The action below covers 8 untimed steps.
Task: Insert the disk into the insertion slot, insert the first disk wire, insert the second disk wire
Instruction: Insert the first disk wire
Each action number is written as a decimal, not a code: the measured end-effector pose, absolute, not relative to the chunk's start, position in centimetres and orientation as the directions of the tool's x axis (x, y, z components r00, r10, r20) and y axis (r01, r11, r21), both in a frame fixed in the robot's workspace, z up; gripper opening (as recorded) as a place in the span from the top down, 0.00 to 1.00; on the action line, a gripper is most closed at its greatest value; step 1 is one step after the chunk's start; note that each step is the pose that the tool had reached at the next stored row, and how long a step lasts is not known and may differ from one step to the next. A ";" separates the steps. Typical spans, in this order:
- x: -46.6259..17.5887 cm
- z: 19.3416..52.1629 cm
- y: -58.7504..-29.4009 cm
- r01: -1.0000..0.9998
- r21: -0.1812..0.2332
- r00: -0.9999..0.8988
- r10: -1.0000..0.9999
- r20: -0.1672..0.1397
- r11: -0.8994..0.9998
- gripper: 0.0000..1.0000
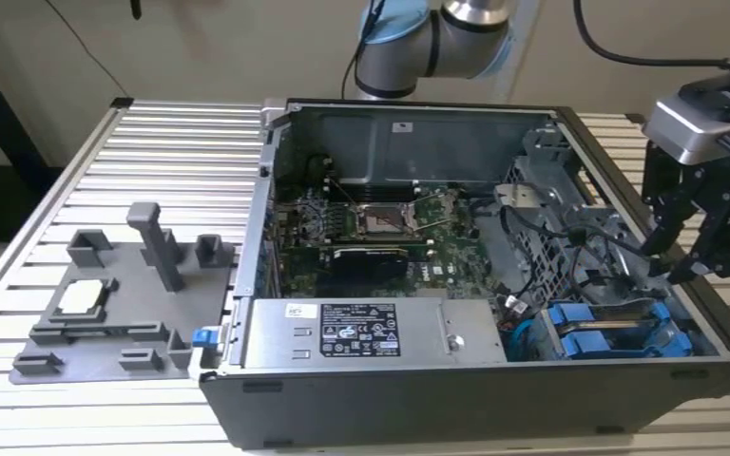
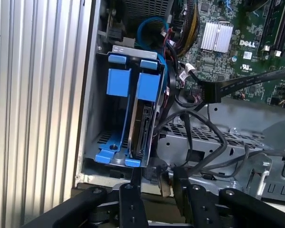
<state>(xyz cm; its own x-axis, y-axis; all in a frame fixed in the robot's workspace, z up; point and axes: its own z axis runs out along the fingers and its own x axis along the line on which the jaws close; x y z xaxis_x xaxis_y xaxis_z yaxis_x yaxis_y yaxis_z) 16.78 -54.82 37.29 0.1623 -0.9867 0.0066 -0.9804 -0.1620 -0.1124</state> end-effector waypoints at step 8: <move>17.5 37.1 -54.8 -0.978 -0.095 0.184 -0.983 0.003 -0.184 0.60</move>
